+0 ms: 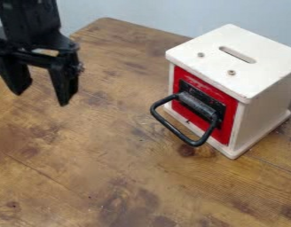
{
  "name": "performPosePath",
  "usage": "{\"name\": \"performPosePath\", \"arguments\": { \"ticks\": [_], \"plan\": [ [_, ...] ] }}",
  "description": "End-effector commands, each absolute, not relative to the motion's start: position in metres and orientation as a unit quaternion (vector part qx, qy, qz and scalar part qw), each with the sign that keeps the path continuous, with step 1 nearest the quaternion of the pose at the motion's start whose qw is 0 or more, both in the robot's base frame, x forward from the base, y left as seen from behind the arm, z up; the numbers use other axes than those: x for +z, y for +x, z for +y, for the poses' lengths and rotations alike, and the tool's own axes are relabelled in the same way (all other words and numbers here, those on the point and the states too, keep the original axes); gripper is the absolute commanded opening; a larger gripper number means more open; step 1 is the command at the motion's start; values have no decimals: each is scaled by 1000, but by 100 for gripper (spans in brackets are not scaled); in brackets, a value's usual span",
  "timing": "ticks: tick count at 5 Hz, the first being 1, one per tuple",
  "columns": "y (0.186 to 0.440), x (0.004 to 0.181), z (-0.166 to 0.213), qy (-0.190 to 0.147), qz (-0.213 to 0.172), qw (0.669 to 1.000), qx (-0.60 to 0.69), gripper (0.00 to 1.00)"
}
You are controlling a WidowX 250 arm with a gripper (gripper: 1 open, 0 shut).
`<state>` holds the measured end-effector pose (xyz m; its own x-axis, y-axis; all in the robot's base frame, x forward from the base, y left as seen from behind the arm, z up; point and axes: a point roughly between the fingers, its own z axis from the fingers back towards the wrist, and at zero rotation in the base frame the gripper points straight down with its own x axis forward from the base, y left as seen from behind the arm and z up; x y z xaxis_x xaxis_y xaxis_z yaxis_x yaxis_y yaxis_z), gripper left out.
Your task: Close the drawer
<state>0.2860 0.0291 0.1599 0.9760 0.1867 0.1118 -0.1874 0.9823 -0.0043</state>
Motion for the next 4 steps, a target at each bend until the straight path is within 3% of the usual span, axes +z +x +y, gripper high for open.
{"name": "performPosePath", "arguments": {
  "ticks": [1, 4],
  "plan": [
    [290, 165, 27, 10, -73, 991, 113, 100],
    [303, 165, 49, 7, -79, 989, 128, 100]
  ]
}}
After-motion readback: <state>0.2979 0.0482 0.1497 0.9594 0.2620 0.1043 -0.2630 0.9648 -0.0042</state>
